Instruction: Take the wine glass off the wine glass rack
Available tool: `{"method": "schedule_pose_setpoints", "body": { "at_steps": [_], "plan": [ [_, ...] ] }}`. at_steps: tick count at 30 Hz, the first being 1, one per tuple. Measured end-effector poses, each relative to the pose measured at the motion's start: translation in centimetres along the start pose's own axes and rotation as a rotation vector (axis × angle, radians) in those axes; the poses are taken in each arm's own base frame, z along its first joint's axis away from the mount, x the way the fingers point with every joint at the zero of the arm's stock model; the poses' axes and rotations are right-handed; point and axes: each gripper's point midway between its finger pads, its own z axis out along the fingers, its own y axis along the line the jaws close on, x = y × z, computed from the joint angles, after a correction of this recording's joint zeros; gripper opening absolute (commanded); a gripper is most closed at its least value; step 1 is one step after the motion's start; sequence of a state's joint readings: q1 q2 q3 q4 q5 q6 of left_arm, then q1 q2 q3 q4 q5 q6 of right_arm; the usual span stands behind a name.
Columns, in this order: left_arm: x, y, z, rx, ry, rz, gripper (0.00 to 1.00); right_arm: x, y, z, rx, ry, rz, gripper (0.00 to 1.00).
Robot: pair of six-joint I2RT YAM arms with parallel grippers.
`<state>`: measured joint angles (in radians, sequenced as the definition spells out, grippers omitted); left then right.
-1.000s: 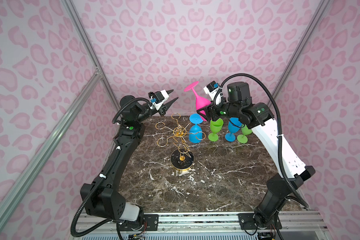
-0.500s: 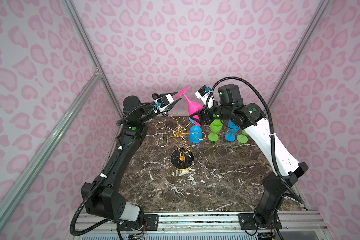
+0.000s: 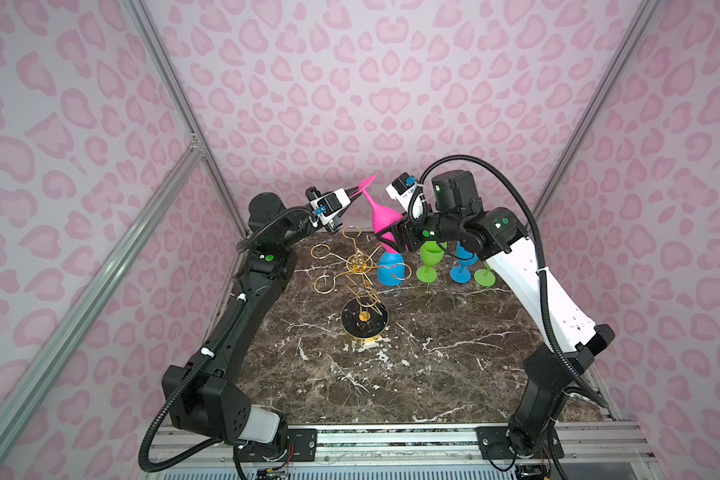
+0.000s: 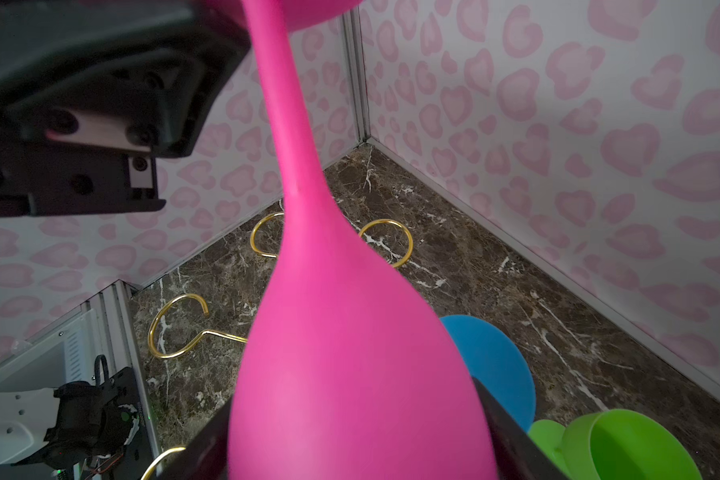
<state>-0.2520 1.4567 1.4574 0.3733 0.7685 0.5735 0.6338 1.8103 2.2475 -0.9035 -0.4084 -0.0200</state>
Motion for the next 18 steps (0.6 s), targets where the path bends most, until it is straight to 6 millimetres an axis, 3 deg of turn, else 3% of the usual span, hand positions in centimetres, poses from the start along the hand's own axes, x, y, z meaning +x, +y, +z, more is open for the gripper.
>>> {"method": "schedule_pose_setpoints", "body": {
  "at_steps": [3,7,9,13,18],
  "plan": [
    [0.2,0.0,0.1,-0.01,0.009,0.009,0.03,-0.1,0.1,-0.1,-0.003,-0.003,0.013,0.62],
    [0.1,0.2,0.1,-0.024,0.015,0.0,0.03,-0.2,0.3,-0.4,-0.011,-0.013,0.021,0.81],
    [0.3,0.5,0.1,-0.039,0.029,-0.034,0.03,-0.6,0.4,-0.9,-0.009,-0.033,0.016,0.85],
    [0.4,0.9,0.1,-0.067,0.039,-0.119,0.03,-1.2,0.6,-2.8,-0.003,-0.086,0.001,0.9],
    [0.4,2.2,-0.1,-0.131,0.053,-0.21,0.03,-2.1,0.8,-7.1,0.023,-0.195,-0.017,0.93]
  ]
}}
